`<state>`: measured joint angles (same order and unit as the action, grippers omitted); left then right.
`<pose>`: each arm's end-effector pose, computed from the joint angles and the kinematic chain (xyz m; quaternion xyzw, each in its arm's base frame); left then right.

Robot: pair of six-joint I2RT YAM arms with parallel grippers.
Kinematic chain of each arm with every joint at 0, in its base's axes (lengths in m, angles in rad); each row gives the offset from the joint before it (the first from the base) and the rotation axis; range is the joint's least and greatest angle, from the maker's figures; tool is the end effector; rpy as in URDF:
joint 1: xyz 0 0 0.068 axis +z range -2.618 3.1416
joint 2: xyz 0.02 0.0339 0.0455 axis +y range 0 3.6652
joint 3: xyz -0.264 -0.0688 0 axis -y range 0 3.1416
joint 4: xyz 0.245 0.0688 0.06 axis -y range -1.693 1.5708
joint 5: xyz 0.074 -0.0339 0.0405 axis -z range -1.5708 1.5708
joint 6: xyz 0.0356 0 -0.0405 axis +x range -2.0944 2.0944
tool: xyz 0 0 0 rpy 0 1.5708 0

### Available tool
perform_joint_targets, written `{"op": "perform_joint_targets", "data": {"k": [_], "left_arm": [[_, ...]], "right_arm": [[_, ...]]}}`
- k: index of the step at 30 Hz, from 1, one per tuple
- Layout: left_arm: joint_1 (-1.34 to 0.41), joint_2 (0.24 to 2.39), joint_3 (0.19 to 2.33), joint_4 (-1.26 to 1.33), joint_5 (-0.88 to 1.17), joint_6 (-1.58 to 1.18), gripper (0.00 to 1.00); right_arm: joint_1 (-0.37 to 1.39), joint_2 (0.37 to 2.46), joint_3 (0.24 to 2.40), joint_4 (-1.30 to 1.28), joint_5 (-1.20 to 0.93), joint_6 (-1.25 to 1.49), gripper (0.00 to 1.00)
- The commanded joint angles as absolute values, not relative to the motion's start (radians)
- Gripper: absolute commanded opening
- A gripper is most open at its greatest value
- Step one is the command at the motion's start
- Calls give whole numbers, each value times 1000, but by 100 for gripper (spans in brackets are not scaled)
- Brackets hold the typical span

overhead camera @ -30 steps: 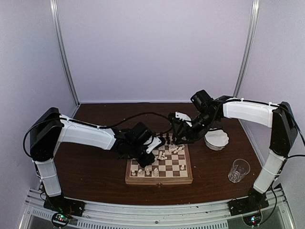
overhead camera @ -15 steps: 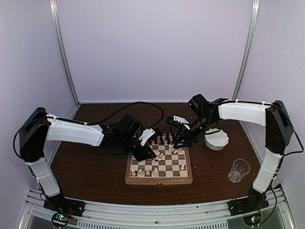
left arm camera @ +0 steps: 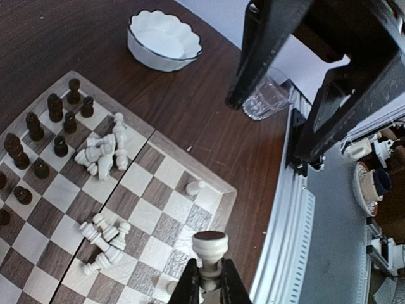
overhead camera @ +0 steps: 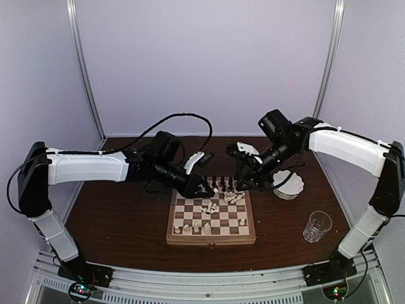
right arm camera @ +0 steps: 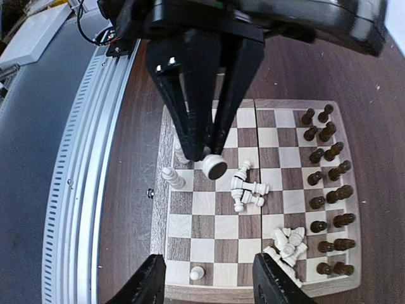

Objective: Set up the chess pieces on the board
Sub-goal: Pass from the left arm to the right

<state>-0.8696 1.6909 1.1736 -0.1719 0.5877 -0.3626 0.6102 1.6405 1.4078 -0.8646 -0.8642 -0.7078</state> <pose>0.2263 -0.2987 0.2407 0.3367 0.8070 -0.4498 0.1819 0.2589 0.2141 0.2923 -0.6182 0.6378 0.3962 0.2326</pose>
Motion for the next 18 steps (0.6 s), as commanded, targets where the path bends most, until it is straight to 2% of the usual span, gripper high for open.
{"op": "perform_joint_targets", "data": {"k": [1, 8, 18], "left_arm": [[-858, 1698, 1312, -294, 716, -459, 3], [-859, 1729, 1407, -350, 813, -602, 3], [-880, 1724, 1425, -380, 814, -649, 3]], "right_arm": [[655, 1522, 1423, -956, -634, -892, 50], [787, 1510, 1503, -1006, -380, -973, 51], [912, 1507, 1516, -946, -240, -953, 50]]}}
